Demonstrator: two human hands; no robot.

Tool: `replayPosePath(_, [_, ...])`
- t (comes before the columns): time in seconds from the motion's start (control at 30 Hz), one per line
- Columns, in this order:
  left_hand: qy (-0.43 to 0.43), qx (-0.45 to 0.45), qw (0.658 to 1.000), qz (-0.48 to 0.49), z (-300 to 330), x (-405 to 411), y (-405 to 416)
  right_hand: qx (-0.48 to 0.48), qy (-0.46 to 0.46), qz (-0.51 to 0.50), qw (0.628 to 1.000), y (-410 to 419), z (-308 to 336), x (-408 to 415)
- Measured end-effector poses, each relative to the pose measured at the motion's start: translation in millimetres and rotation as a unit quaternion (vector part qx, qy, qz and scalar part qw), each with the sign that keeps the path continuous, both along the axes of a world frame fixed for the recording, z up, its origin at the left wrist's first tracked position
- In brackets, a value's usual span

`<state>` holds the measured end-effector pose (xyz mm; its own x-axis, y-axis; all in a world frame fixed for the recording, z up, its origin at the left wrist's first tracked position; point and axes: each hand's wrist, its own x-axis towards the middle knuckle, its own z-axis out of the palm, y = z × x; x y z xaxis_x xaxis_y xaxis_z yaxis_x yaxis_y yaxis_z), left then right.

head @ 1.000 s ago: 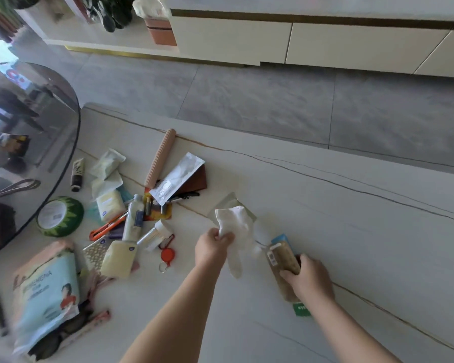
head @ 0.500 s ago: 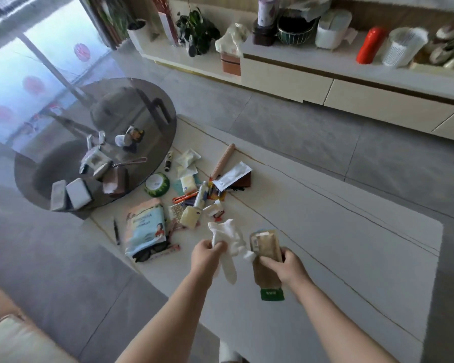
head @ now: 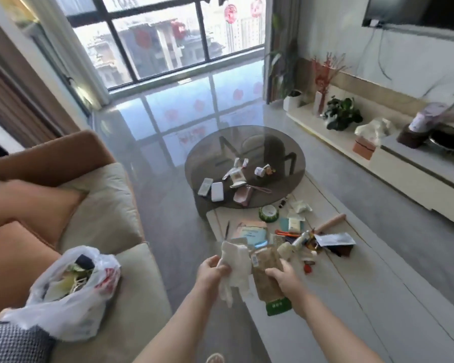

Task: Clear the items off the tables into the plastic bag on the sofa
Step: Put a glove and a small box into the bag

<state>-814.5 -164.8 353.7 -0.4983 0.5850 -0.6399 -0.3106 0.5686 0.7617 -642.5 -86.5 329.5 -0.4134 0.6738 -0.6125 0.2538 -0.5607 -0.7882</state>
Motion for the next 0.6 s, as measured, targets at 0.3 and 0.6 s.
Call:
replayPosePath(0.3, [-0.033,0.089,0.977,0.189,39.6,-151.5,-102.6,0.038,0.011,0.16,0.986,-45.8,50.6,-183.9])
replayPosePath(0.6, [-0.051,0.088,0.929,0.357,27.8,-293.6,-191.9,0.108,-0.01,0.259,0.96,-104.9,61.0,-361.7])
